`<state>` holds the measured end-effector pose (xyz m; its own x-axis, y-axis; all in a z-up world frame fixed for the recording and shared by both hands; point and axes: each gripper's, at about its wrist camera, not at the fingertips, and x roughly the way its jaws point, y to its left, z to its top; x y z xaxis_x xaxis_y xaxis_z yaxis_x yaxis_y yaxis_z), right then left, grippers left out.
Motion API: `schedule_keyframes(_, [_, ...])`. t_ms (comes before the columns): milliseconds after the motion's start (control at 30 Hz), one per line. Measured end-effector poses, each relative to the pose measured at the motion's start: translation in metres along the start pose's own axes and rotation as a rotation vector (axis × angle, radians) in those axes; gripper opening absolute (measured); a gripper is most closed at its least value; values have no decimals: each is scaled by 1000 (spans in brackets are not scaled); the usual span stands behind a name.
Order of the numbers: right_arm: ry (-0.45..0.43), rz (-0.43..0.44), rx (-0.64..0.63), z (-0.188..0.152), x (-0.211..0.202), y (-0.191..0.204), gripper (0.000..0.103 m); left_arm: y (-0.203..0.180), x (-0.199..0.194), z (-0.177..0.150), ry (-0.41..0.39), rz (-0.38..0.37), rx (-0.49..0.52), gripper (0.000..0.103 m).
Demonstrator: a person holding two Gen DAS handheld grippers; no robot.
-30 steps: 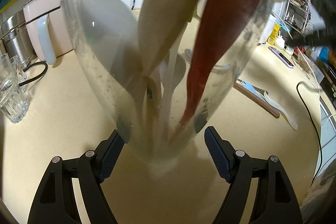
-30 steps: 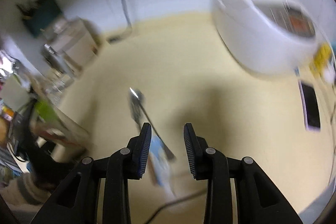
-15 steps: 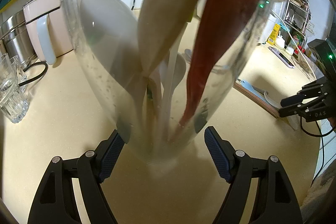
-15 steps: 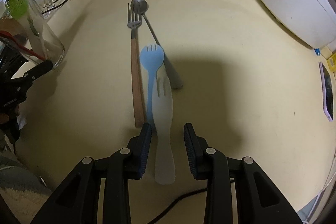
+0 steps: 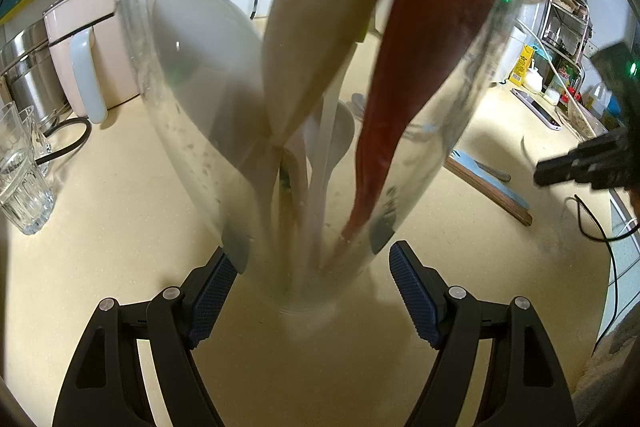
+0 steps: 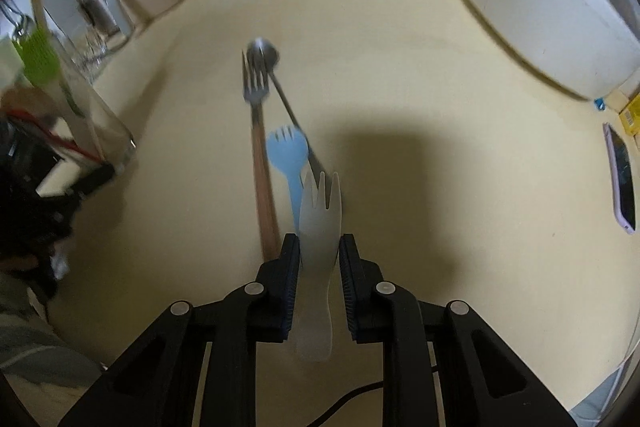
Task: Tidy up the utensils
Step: 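Lift the white spork and drop it into the cup held by the left tool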
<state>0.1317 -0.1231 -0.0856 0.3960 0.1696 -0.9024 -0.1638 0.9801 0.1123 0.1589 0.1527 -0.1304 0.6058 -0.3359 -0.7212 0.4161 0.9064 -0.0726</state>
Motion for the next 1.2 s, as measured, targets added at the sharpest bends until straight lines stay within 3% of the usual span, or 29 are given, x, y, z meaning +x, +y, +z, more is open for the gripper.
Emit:
schedule_keyframes(267, [-204, 176, 3, 42, -60, 40, 20, 0, 0, 0, 0, 0, 0, 80])
schedule_keyframes(467, [-362, 415, -45, 84, -103, 87, 20, 0, 0, 0, 0, 0, 0, 80])
schedule_keyframes(633, [-406, 509, -119, 107, -103, 131, 20, 1, 0, 0, 0, -1, 1, 80])
schedule_keyframes(933, [-408, 486, -174, 112, -66, 163, 20, 1, 0, 0, 0, -1, 1, 80])
schedule_keyframes(1000, [-423, 444, -203, 109, -65, 166, 20, 2, 0, 0, 0, -2, 1, 80])
schedule_keyframes(1200, [-367, 421, -230, 97, -60, 162, 21, 3, -1, -1, 0, -2, 0, 80])
